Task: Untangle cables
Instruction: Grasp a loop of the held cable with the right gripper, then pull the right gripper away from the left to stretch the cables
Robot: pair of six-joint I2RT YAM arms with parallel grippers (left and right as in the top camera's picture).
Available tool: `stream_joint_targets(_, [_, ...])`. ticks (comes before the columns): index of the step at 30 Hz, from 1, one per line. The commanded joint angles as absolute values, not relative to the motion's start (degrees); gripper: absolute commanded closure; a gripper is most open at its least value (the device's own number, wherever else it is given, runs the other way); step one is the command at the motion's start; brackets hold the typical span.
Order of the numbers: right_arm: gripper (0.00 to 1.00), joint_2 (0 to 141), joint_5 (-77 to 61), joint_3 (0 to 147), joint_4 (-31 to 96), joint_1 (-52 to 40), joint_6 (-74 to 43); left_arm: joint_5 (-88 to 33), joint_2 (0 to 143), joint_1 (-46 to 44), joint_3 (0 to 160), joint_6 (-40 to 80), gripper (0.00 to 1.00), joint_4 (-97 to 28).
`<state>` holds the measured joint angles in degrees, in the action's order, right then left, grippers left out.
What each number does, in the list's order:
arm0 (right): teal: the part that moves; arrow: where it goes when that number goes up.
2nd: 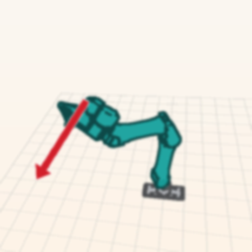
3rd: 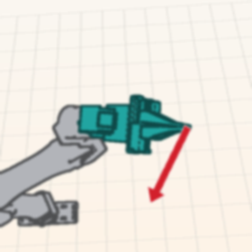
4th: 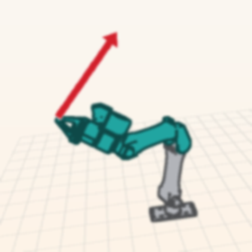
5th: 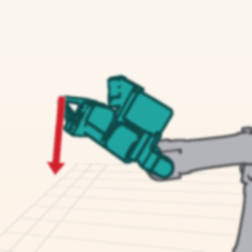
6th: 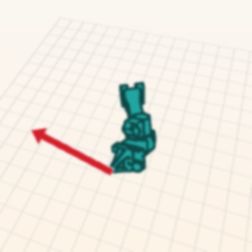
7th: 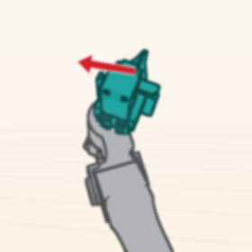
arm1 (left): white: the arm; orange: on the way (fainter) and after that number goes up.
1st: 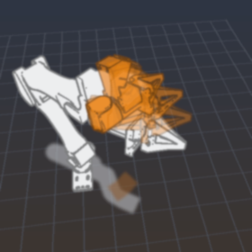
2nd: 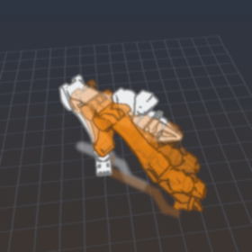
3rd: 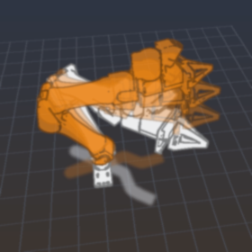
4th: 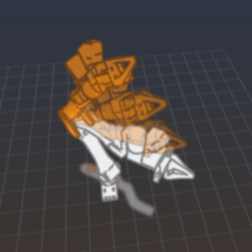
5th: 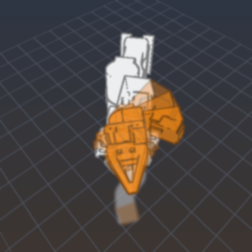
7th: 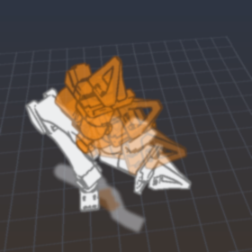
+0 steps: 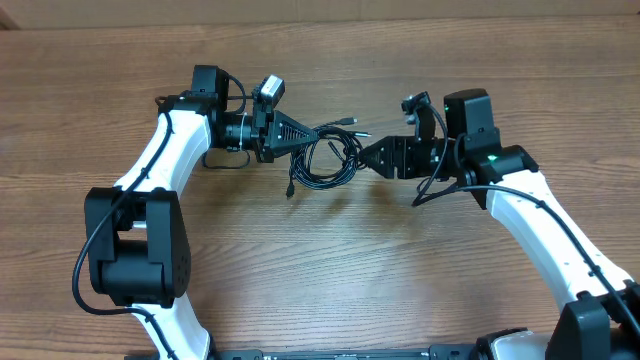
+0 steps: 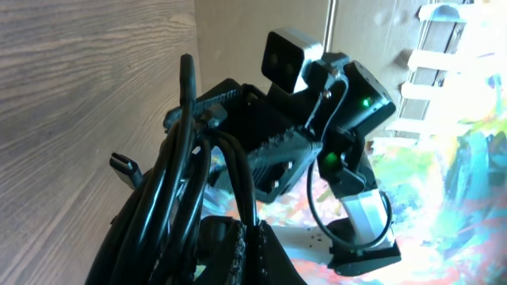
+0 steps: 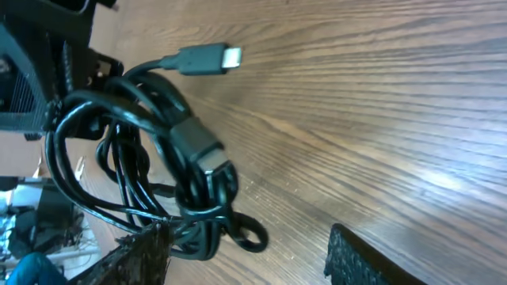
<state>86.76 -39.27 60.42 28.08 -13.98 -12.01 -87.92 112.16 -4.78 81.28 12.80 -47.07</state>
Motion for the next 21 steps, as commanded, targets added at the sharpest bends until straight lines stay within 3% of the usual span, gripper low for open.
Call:
stream_joint_targets(1, [0.37, 87.2, -40.4, 60.1, 27.4, -16.0, -12.4, -90.6, 112.0, -5.0, 82.6, 16.4, 0.96, -47.0])
stream_joint_targets(9, [0.39, 87.2, -40.4, 60.1, 24.0, -18.0, -12.4, -90.6, 112.0, -5.0, 82.6, 16.4, 0.96, -47.1])
stream_joint_targets(14, [0.63, 87.2, -41.8, 60.1, 23.9, -18.0, -12.4, -90.6, 112.0, -5.0, 82.6, 16.4, 0.96, -47.1])
stream_joint_targets(16, [0.67, 87.2, -42.7, 60.1, 23.8, -18.0, -12.4, -90.6, 112.0, -5.0, 82.6, 16.4, 0.96, -47.1])
stream_joint_targets(21, [0.6, 87.2, -40.7, 60.1, 23.6, -17.9, -12.2, -90.6, 112.0, -5.0, 82.6, 16.8, 0.96, -47.1])
